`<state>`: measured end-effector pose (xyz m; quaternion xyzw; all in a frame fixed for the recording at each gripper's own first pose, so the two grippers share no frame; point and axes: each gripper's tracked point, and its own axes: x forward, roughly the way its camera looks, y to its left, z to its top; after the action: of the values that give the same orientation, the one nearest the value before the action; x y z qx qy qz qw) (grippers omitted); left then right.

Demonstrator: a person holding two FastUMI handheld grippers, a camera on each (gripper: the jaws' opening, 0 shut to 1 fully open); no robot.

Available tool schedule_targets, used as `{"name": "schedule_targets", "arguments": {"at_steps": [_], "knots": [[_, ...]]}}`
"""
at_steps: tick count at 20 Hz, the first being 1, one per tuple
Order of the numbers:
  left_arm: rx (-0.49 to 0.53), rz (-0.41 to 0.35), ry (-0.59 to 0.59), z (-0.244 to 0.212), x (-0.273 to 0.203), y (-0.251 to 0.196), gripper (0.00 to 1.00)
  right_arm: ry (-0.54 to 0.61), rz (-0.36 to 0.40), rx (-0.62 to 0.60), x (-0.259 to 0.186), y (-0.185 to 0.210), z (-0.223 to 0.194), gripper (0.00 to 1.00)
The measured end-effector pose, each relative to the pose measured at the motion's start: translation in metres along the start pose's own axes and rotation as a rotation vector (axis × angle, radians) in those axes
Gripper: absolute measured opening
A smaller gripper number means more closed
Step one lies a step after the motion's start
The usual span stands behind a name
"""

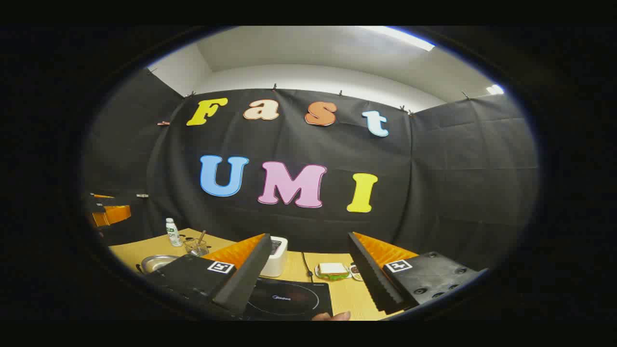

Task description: First push the handle of the pot to place it horizontally, then grasp the pot with both hands and set it on the induction cooktop.

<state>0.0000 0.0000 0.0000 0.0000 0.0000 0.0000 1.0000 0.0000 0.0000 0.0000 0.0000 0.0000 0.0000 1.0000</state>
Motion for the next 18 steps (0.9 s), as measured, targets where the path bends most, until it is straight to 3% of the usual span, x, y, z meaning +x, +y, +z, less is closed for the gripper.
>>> {"name": "schedule_targets", "arguments": {"at_steps": [18], "knots": [[0.023,-0.017,-0.017,0.0081,-0.0036,-0.003,0.95,-0.014,0.004,-0.009,-0.0055,0.0005,0.0072,0.97]]}}
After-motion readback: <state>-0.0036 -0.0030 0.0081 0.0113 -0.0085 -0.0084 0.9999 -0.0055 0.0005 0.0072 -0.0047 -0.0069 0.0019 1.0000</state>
